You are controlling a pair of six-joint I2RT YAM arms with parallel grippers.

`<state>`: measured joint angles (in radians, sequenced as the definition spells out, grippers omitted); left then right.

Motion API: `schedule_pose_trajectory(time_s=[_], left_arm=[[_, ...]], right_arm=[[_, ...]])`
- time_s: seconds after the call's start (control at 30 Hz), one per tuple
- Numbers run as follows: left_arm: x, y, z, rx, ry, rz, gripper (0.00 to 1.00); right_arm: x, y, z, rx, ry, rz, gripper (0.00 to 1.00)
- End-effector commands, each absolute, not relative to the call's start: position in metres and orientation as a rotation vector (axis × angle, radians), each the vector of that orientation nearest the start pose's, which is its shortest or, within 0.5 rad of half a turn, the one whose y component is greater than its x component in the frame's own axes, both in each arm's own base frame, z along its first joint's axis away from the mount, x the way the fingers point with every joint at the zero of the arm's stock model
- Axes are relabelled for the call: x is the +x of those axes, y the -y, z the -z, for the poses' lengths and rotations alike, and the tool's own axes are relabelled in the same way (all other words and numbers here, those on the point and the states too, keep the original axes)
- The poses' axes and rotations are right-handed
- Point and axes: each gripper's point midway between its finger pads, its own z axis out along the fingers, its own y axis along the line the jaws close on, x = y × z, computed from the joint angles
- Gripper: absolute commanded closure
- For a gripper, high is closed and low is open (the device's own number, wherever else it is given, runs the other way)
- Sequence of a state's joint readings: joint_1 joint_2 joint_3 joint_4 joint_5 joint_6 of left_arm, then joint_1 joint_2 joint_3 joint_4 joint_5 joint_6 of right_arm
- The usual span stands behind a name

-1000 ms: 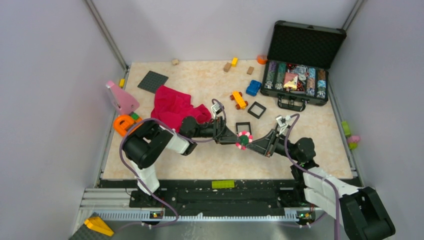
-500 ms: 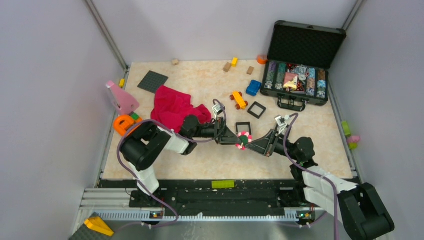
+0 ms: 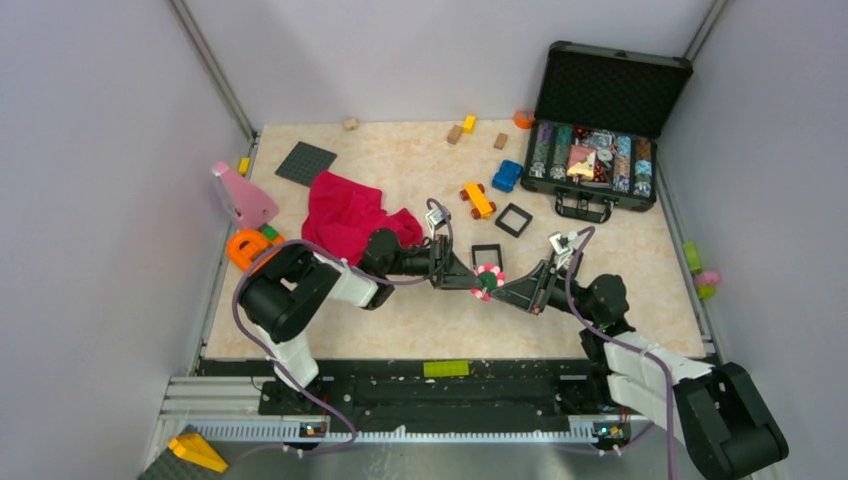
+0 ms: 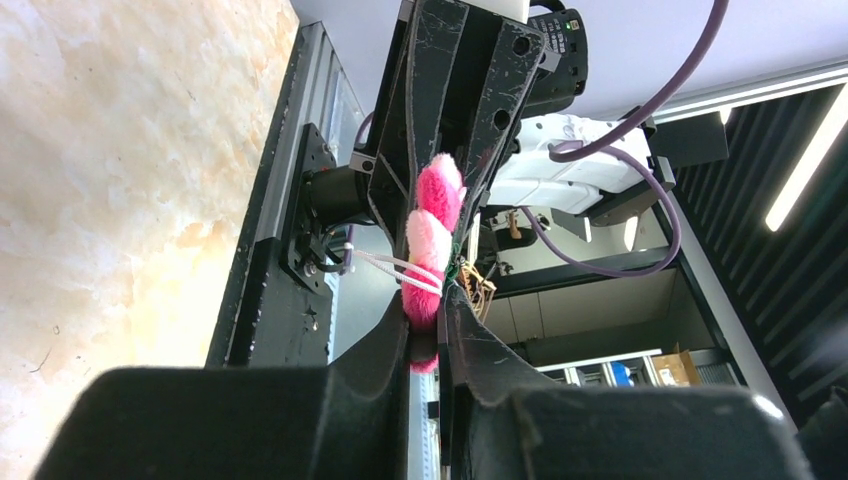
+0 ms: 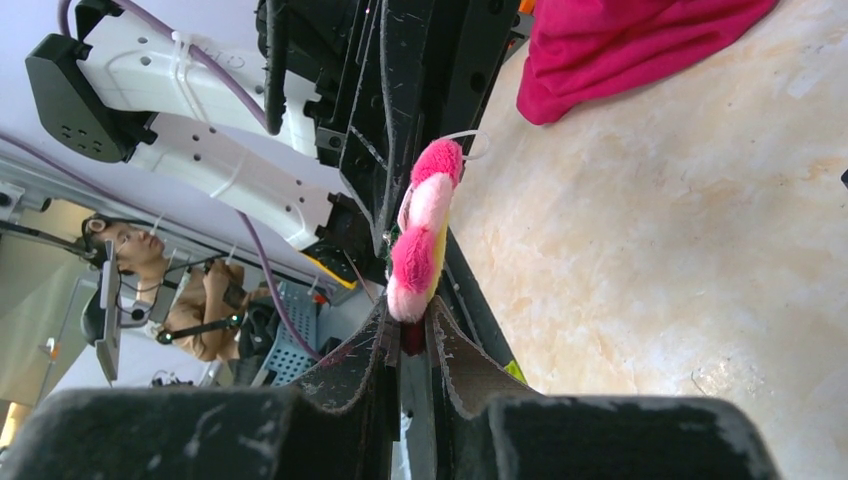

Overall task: Remove the brooch from the garment
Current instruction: Close the brooch.

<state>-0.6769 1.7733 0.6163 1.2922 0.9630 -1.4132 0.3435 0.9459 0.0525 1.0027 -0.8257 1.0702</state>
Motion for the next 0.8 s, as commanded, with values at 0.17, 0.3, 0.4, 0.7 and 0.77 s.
schedule_pose_trajectory(time_s=[0.17, 0.3, 0.4, 0.7, 0.77], left_arm=[[0.184, 0.360, -0.186, 0.350, -2.032, 2.132, 1.00], [0.183, 0.360, -0.189, 0.350, -2.022, 2.144, 1.00], [0.182, 0.360, -0.191, 0.344, -2.013, 2.161, 1.00], [0.175, 0.365, -0.194, 0.347, -1.993, 2.217, 1.00], [0.174, 0.365, -0.193, 0.351, -1.994, 2.219, 1.00]], right_arm=[[0.165, -0.220, -0.181, -0.281, -1.674, -1.609, 0.49], [0.165, -0.220, -0.184, -0.306, -1.658, -1.584, 0.48], [0.164, -0.220, -0.183, -0.317, -1.657, -1.584, 0.50], [0.168, -0.225, -0.184, -0.312, -1.645, -1.597, 0.58], [0.167, -0.225, -0.186, -0.310, -1.635, -1.609, 0.58]])
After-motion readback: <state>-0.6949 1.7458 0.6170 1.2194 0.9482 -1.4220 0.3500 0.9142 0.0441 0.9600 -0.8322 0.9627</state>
